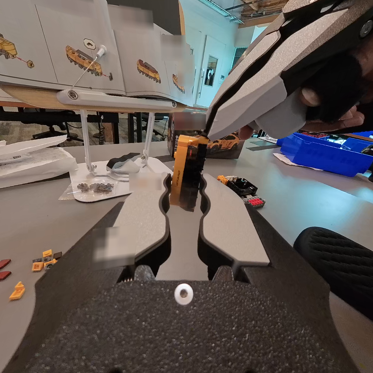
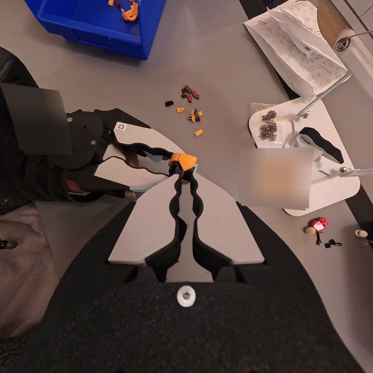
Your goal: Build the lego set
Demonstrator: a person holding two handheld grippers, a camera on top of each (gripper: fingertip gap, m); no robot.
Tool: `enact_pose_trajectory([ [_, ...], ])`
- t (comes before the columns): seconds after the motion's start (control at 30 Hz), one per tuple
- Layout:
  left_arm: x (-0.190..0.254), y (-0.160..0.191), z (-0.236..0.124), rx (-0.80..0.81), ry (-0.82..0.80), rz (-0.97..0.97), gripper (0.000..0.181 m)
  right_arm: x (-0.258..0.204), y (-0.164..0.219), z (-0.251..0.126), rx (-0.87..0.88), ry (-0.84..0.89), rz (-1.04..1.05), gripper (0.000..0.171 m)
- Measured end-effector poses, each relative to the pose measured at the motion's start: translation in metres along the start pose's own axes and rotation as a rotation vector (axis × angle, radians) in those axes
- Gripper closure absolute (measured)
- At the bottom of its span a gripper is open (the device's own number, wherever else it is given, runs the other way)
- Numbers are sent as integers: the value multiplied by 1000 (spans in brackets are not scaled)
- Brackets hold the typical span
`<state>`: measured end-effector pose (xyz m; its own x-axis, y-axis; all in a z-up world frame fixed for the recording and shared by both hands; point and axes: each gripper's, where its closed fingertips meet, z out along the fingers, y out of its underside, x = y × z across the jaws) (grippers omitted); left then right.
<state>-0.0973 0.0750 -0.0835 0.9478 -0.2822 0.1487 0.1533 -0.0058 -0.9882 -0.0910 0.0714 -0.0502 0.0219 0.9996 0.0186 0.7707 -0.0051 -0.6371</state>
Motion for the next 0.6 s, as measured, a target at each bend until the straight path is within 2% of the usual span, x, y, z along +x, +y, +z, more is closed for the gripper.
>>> enact_pose_trajectory([
  [0.6,2,-2,-1,9,11,-3,155,-3,-4,-3,5,9,-27,161],
])
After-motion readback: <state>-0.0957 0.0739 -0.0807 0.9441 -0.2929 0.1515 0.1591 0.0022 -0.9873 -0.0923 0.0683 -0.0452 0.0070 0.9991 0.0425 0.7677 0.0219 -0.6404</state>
